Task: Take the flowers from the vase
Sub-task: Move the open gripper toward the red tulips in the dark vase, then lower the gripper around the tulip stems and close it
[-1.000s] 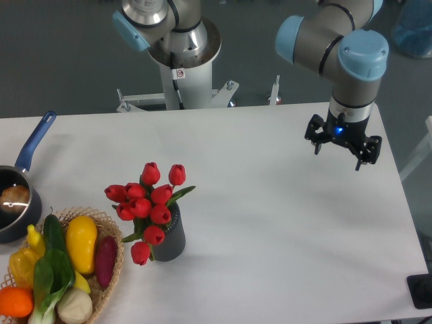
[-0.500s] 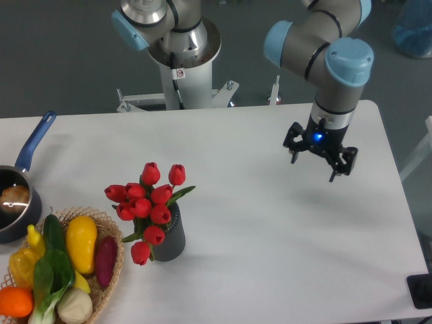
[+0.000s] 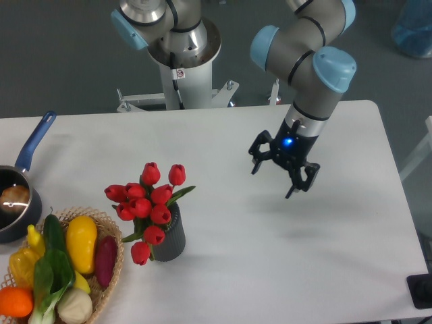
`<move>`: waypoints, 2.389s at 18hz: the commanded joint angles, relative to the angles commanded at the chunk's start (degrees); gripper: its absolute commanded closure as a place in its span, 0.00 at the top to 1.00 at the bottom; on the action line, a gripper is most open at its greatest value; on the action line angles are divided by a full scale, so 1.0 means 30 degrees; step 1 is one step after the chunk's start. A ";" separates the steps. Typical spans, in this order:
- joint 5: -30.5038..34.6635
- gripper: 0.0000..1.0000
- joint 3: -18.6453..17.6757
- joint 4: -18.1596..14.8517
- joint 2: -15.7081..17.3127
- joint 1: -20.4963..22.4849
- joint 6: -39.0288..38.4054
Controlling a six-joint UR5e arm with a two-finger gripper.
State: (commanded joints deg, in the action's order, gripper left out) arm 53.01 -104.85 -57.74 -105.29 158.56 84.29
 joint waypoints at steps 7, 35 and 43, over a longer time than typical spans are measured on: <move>-0.1779 1.00 -0.0147 0.0146 0.0030 -0.1318 -0.0146; -0.9464 1.00 -0.0294 0.0117 -0.1112 -0.3838 0.0146; -0.9641 0.41 -0.0294 0.0088 -0.1201 -0.3985 0.0584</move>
State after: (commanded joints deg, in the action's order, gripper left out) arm 24.08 -105.73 -57.48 -108.90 146.60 86.04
